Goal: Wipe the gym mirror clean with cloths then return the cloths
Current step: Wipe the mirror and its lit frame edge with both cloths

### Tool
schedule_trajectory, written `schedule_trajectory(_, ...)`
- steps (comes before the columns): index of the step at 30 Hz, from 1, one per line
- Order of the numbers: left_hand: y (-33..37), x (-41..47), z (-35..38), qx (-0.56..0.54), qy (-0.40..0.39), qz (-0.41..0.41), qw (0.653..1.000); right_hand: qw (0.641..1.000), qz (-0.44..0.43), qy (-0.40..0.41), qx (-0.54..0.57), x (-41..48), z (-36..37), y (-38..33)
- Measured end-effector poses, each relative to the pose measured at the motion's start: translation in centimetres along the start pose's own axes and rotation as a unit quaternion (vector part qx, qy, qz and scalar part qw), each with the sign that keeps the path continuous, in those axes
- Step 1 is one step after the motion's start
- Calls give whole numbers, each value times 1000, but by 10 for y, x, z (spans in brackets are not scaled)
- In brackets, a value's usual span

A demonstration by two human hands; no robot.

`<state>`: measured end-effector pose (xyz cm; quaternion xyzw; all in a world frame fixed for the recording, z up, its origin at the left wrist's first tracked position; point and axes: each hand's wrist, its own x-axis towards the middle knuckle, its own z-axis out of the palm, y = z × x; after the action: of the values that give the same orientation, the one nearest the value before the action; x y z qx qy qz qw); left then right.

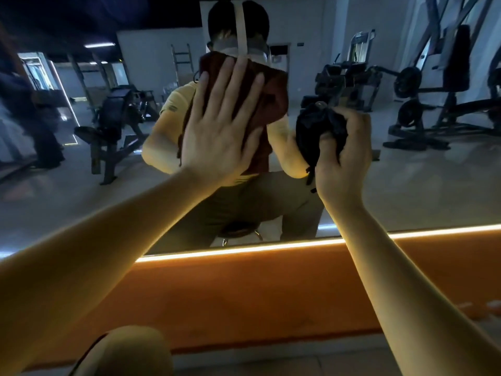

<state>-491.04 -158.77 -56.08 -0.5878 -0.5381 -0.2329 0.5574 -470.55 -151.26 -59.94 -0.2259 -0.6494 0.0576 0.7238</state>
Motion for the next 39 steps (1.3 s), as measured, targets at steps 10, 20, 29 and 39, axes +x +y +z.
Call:
schedule_trajectory(10,102,-189,45,16,-253,277,927,1000,28,-7,-13,4,-11,12)
schedule_trajectory(20,39,12,20,-6,-2,-7,1000,998,55,6,6,12,-25,24)
schedule_trajectory(29,129,-150,59,10,-215,282,935,997,70,13,13,11,-33,34)
schedule_trajectory(39,-17,-152,4,8,-87,0,996,996,-11,-30,87,-8,24,-17)
